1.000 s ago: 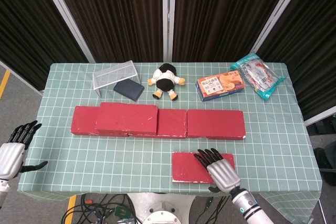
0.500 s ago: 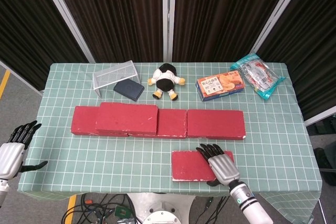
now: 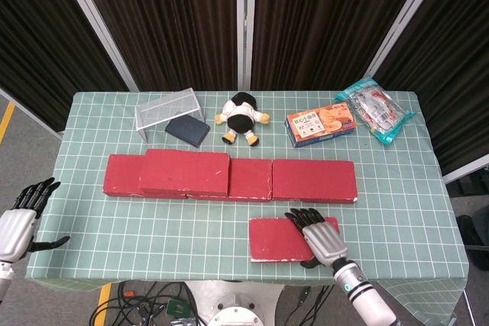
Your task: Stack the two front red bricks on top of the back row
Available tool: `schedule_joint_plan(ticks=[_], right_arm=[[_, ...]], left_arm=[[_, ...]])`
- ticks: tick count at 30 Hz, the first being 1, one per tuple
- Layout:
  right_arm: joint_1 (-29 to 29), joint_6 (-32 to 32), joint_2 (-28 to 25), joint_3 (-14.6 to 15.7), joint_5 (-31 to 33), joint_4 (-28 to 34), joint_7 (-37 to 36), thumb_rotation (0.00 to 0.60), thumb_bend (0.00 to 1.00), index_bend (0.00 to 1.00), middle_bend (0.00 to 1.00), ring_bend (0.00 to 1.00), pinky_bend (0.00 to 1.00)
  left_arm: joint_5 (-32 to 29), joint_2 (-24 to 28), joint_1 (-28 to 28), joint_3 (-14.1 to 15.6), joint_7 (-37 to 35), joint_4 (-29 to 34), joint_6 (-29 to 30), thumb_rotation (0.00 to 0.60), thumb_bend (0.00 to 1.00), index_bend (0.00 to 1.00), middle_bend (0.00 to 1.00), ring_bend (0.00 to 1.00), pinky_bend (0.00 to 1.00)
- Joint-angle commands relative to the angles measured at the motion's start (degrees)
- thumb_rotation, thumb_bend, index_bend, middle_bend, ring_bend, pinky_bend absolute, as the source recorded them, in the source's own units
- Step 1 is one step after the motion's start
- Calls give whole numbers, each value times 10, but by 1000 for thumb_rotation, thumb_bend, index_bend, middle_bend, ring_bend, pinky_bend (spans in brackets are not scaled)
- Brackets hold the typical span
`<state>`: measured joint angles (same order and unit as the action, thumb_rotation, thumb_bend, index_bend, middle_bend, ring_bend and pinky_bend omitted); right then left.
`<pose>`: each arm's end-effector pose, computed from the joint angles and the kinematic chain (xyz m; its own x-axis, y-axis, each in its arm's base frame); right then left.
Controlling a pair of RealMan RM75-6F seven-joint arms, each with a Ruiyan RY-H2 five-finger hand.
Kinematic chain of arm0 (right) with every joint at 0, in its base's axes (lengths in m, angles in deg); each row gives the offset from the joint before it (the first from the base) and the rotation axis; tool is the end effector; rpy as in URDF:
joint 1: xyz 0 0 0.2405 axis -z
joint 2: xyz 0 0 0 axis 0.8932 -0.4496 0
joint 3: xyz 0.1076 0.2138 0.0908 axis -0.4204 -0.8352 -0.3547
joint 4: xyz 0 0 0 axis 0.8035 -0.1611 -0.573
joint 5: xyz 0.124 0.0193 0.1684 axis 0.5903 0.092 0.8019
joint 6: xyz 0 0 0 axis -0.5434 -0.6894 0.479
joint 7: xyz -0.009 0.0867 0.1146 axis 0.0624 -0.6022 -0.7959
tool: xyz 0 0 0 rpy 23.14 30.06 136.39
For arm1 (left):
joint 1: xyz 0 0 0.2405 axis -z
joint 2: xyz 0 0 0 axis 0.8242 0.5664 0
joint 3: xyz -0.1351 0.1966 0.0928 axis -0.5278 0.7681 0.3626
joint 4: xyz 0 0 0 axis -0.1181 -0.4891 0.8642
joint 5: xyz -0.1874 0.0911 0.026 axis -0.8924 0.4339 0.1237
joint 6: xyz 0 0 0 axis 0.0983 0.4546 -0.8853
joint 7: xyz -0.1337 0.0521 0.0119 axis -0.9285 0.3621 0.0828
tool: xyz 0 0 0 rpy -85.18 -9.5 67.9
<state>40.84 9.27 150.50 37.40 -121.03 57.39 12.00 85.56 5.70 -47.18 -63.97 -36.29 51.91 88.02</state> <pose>-0.1805 -0.1994 -0.0093 0.3669 -0.5034 0.7822 -0.9241 -0.2939 0.2443 -0.3389 0.1774 0.1598 0.2648 0.1391 0.9542 0.9642 -0.0552 -0.2595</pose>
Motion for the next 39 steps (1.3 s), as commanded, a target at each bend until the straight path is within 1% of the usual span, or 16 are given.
schedule_joint_plan(ticks=[1, 3, 6, 9, 16, 19, 21, 22, 26, 31, 35, 39], right_arm=[[0, 8, 2, 3, -4, -3, -3, 600, 8, 0, 135, 27, 11], [-2, 9, 2, 5, -1, -3, 0, 600, 27, 0, 176, 70, 70], [-6, 8, 2, 7, 6, -2, 4, 600, 40, 0, 203, 110, 146], [-9, 11, 0, 9, 4, 3, 4, 600, 48, 0, 220, 142, 196], [-6, 26, -22, 16, -26, 23, -17, 600, 65, 6, 236, 158, 239], [-3, 40, -45, 19, -58, 44, -32, 600, 66, 10, 240, 163, 246], [-2, 52, -64, 16, -82, 60, -42, 600, 67, 13, 242, 166, 251], [-4, 56, -74, 11, -89, 65, -45, 600, 67, 14, 244, 168, 254], [-31, 54, -107, -38, -82, 71, -49, 600, 66, 16, 248, 170, 263], [-81, 16, -124, -94, -46, 44, -68, 600, 66, 17, 254, 172, 280], [-114, -12, -124, -120, -37, 11, -88, 600, 70, 17, 263, 183, 285], [-143, -43, -117, -132, 2, -16, -91, 600, 75, 17, 267, 187, 289]], left_arm=[[2, 1, 0, -1, -3, 0, -2, 600, 0, 48, 0, 0, 0], [3, 3, 0, -2, -5, 1, -5, 600, 0, 48, 0, 0, 0], [4, 4, 0, -3, -6, 2, -10, 600, 0, 48, 0, 0, 0], [4, 5, -1, -4, -5, 4, -11, 600, 0, 49, 0, 0, 0], [7, 8, -2, -8, -1, 11, -12, 600, 0, 50, 0, 0, 0], [9, 10, -3, -10, 1, 16, -10, 600, 0, 50, 0, 0, 0], [8, 12, -4, -11, 2, 20, -10, 600, 0, 50, 0, 0, 0], [7, 12, -4, -12, 1, 21, -10, 600, 0, 50, 0, 0, 0], [4, 13, -5, -15, 0, 25, -13, 600, 0, 50, 0, 0, 0], [4, 12, -1, -21, 14, 30, -16, 600, 0, 50, 0, 0, 0], [3, 15, 4, -27, 23, 44, -18, 600, 0, 50, 0, 0, 0], [1, 15, 6, -30, 21, 51, -23, 600, 0, 50, 0, 0, 0]])
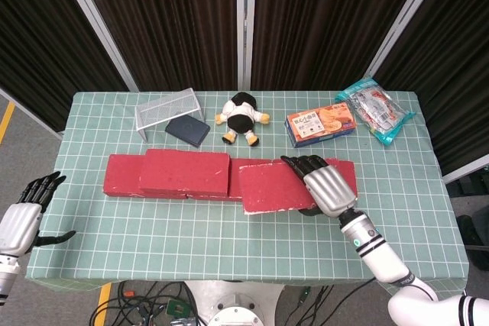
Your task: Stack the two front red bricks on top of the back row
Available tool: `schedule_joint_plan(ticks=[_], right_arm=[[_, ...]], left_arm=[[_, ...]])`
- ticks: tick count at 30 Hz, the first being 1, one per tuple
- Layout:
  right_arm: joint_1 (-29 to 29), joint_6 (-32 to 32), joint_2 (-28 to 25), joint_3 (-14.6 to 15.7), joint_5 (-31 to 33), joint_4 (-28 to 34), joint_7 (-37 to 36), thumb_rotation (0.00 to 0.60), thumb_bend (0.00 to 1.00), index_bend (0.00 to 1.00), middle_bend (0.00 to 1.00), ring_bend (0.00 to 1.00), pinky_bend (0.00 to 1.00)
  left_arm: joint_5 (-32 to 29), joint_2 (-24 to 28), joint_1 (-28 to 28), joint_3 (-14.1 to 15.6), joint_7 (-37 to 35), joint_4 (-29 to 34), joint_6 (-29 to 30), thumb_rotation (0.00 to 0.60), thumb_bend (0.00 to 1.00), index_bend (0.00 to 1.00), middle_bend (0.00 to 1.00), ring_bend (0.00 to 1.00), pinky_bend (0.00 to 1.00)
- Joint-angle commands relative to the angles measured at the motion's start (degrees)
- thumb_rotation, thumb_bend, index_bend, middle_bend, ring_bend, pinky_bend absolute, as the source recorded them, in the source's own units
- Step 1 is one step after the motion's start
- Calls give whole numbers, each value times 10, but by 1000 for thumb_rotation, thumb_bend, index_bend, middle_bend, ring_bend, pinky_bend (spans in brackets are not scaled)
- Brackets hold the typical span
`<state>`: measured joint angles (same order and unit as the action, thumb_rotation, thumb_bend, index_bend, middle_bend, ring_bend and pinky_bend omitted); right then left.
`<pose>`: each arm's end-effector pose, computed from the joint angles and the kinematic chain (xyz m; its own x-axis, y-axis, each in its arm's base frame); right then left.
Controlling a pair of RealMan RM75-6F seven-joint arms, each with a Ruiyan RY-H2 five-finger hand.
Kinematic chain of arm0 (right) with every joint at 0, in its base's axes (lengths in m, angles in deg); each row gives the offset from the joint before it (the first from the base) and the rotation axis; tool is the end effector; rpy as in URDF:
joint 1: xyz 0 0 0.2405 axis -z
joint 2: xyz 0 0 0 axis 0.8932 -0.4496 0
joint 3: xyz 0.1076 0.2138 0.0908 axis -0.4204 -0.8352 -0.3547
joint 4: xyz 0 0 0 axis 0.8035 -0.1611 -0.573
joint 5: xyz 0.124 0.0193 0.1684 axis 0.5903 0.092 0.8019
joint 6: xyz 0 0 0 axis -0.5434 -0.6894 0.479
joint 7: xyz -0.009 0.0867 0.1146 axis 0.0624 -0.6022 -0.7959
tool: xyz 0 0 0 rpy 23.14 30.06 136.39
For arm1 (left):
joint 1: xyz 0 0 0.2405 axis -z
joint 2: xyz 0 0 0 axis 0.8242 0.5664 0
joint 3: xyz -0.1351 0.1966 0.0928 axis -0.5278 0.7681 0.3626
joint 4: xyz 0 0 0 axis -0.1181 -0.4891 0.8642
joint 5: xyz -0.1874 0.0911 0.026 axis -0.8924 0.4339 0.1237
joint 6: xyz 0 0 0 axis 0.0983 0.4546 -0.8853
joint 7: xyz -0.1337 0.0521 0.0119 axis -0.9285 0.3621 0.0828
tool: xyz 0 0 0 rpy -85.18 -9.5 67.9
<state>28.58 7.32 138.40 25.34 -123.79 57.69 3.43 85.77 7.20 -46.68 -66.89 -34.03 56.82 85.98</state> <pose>-0.1251 -0.2959 0.0711 0.4269 -0.2213 0.8768 -0.8405 -0.4550 0.2943 -0.3204 0.1888 0.1598 0.2453 0.1280 0.9610 0.9687 -0.0722 -0.2376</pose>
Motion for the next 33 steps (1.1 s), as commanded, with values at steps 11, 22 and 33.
schedule_joint_plan(ticks=[11, 22, 33], right_arm=[[-83, -33, 64, -22, 150, -74, 48, 600, 70, 17, 268, 188, 289], [-137, -44, 102, -17, 270, -108, 84, 600, 71, 19, 262, 187, 285], [-171, -67, 106, -10, 330, -120, 74, 600, 70, 19, 262, 187, 285]], left_arm=[[-1, -2, 1, -3, -17, -4, -5, 600, 0, 50, 0, 0, 0], [2, 1, 3, 1, -53, -17, -19, 600, 0, 50, 0, 0, 0], [1, -5, 2, 1, -76, -34, -20, 600, 0, 50, 0, 0, 0]])
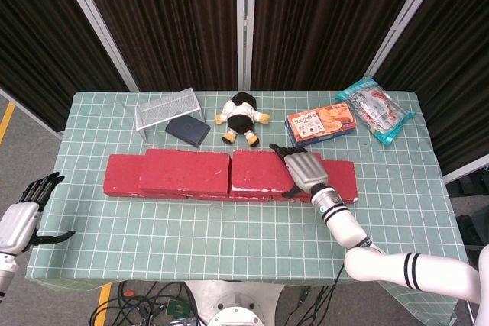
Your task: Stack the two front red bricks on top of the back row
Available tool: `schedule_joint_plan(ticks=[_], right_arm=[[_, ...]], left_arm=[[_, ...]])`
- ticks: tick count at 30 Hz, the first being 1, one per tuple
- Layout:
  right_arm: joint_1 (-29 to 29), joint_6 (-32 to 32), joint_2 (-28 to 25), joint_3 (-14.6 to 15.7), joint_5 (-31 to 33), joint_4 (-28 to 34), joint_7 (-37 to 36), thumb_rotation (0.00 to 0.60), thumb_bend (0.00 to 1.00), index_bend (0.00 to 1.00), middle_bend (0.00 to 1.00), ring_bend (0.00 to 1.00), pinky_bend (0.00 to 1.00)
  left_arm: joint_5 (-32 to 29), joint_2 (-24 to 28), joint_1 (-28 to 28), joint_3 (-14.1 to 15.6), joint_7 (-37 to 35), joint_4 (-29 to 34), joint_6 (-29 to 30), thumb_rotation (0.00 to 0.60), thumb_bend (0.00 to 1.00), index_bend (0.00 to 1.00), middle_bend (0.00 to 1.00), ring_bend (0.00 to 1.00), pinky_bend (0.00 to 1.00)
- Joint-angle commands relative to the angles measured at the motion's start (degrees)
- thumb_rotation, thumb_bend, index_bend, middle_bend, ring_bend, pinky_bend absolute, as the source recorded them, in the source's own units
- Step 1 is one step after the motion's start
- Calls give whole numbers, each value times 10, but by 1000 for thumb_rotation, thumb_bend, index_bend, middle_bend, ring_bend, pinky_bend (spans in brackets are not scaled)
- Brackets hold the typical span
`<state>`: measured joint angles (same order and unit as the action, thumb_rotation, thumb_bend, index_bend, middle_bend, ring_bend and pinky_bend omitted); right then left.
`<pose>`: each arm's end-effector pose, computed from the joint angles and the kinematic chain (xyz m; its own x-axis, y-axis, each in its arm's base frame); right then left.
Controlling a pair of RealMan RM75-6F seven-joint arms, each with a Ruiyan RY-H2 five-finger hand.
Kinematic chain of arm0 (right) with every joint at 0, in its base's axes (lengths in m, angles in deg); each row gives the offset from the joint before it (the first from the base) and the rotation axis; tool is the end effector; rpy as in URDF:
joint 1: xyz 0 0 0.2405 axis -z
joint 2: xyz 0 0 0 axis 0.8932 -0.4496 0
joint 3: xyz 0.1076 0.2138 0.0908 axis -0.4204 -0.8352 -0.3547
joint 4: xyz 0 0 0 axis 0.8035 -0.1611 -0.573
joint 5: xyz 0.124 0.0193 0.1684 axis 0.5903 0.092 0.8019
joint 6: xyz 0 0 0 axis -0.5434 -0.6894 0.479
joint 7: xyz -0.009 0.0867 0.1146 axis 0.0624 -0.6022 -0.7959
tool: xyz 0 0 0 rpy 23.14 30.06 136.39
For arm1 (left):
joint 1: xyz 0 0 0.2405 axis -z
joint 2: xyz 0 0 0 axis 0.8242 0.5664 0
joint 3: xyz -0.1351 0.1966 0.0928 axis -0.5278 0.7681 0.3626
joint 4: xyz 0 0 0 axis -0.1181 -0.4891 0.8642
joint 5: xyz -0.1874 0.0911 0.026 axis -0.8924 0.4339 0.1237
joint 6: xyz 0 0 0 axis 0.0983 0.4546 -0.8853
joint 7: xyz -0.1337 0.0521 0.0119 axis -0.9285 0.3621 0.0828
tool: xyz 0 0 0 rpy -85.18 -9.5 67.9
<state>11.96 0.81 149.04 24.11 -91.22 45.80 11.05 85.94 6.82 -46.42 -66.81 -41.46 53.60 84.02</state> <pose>-0.1060 -0.3561 0.0103 0.3786 -0.4226 0.8235 -0.9181 -0.2839 0.2764 -0.3324 0.1910 0.1599 0.1683 0.1618 0.9724 0.9855 -0.0482 -0.1626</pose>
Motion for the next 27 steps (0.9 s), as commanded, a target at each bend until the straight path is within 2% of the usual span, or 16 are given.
schedule_joint_plan(ticks=[1, 27], right_arm=[[-7, -2, 0, 3, 5, -1, -3, 600, 71, 19, 262, 187, 285], [-47, -10, -1, 32, 36, -13, -22, 600, 72, 17, 255, 187, 285]], left_arm=[[-1, -1, 0, 0, -3, -2, -1, 600, 0, 50, 0, 0, 0], [-2, -11, 5, 0, -11, -10, -13, 600, 0, 51, 0, 0, 0]])
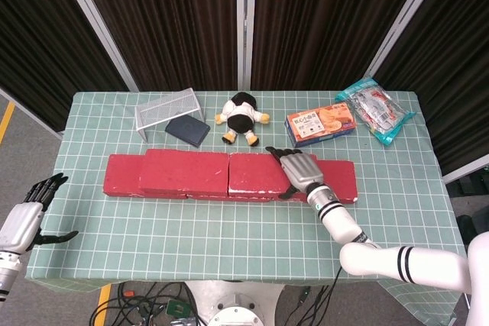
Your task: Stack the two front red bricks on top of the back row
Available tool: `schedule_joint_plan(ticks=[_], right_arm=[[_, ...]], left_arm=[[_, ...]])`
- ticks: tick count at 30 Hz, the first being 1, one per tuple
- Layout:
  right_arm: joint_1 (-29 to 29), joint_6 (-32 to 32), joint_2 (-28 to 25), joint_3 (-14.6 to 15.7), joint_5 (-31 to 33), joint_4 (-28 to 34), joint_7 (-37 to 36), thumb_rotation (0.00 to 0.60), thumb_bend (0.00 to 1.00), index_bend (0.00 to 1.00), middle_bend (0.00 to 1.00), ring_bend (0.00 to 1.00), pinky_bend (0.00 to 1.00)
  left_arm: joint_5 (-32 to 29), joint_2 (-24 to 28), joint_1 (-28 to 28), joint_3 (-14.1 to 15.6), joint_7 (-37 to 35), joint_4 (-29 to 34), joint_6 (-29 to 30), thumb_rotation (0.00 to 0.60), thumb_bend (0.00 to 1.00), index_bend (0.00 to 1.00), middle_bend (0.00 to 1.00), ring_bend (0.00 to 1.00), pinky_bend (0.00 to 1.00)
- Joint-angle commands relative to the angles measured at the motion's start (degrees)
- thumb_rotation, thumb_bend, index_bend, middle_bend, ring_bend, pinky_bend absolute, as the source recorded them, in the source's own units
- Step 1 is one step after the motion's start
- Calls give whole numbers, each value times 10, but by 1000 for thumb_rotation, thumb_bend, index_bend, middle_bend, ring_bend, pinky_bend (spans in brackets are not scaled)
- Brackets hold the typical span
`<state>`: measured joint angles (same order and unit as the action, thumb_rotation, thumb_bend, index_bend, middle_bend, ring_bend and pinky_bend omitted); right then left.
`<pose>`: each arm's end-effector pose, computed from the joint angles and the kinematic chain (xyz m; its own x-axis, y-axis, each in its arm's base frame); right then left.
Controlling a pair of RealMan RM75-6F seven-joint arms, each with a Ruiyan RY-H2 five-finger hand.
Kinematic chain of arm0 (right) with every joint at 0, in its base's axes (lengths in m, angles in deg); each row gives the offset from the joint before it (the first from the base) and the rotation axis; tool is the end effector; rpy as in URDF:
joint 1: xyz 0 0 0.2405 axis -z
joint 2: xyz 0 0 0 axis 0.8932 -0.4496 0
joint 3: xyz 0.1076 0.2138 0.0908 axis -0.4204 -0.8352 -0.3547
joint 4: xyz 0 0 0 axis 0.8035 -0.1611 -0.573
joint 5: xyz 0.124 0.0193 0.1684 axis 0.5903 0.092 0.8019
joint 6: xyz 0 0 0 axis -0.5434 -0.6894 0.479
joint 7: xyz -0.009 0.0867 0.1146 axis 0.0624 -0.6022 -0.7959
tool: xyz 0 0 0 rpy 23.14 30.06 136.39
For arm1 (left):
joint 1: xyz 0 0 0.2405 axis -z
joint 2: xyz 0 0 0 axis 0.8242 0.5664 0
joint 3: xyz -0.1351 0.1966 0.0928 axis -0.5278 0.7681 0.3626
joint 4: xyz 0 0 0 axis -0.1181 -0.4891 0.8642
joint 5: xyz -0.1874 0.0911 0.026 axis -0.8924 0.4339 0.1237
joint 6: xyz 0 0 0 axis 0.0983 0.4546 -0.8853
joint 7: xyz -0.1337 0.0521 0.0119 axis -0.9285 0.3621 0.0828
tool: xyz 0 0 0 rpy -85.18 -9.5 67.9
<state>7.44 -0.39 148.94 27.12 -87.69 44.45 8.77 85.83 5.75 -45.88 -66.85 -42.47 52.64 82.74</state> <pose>-0.1018 -0.3607 0.0032 0.3832 -0.4633 0.7990 -0.9183 -0.2840 0.2757 -0.3343 0.1942 0.1530 0.1507 0.1802 0.9720 0.9884 -0.0444 -0.1450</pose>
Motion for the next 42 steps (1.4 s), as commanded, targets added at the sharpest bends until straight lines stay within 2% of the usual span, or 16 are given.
schedule_joint_plan(ticks=[1, 42], right_arm=[[-2, 3, 1, 3, 1, 0, 1, 600, 72, 17, 254, 187, 285], [-28, 2, 16, 15, 20, -10, -18, 600, 62, 0, 205, 180, 277]], left_arm=[[-1, -1, 0, 0, -1, -1, 0, 600, 0, 51, 0, 0, 0], [-4, -11, -1, 3, -22, -24, -8, 600, 0, 51, 0, 0, 0]])
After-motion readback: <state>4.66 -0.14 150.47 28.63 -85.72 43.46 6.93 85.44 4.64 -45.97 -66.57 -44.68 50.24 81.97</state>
